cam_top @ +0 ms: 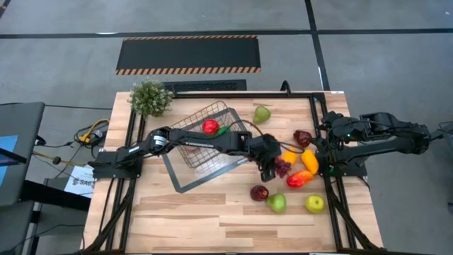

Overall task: Build produce basket
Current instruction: Put the red grapes into the gold wire basket

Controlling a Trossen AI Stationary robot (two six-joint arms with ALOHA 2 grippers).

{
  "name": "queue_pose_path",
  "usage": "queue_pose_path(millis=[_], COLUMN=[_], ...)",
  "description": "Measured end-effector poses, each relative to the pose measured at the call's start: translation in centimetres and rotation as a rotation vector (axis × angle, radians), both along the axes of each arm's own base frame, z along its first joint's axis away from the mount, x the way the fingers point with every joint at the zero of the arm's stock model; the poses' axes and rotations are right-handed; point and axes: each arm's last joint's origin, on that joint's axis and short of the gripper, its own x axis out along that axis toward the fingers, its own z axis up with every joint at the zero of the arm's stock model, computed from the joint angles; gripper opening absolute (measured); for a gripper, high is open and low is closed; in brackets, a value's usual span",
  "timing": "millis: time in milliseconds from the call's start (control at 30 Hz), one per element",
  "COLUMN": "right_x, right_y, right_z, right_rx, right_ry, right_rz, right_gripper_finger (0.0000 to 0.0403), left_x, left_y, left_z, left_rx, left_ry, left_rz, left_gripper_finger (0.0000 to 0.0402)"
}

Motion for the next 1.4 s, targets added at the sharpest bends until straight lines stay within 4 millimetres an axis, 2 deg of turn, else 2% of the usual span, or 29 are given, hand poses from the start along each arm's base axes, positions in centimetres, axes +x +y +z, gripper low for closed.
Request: queue_pose_path(millis=[167, 300, 400, 567, 667, 833, 1033, 1200, 1400], right_x=[0.0, 0.0, 0.0, 0.0, 0.0, 0.0, 0.0, 0.0, 0.0], right_y=[0.0, 0.0, 0.0, 0.0, 0.0, 0.0, 0.0, 0.0, 0.0], right_z=[0.0, 0.0, 0.0, 0.0, 0.0, 0.0, 0.0, 0.0, 0.0], right_rx=[0.0, -0.001, -0.002, -0.005, -0.005, -0.005, -0.006, -0.006, -0.006], right_ry=[0.0, 0.0, 0.0, 0.0, 0.0, 0.0, -0.001, 0.0, 0.0], right_rz=[0.0, 0.0, -0.001, -0.003, -0.003, -0.004, -0.005, -0.005, -0.005], right_gripper_finger=[0.0385, 0.0385, 0.0385, 0.0385, 0.0385, 0.0385, 0.0385, 0.0385, 0.0385], left_x=[-1.4, -4.6, -7.3, -10.6, -12.2, -14.5, -15.9, -18.1, -21.0], left_y=[2.2, 4.3, 5.3, 6.3, 6.5, 6.1, 6.0, 5.5, 4.7], left_z=[4.7, 7.6, 9.7, 12.0, 12.6, 12.5, 11.9, 9.3, 5.4], left_rx=[0.055, 0.061, 0.143, 0.248, 0.269, 0.308, 0.309, 0.268, 0.188], left_ry=[0.034, 0.081, 0.145, 0.247, 0.318, 0.481, 0.54, 0.552, 0.451], left_rz=[0.041, 0.106, 0.159, 0.226, 0.247, 0.274, 0.324, 0.4, 0.487], left_gripper_finger=[0.0076, 0.0076, 0.0076, 0.0076, 0.0076, 0.0076, 0.0076, 0.0076, 0.0076])
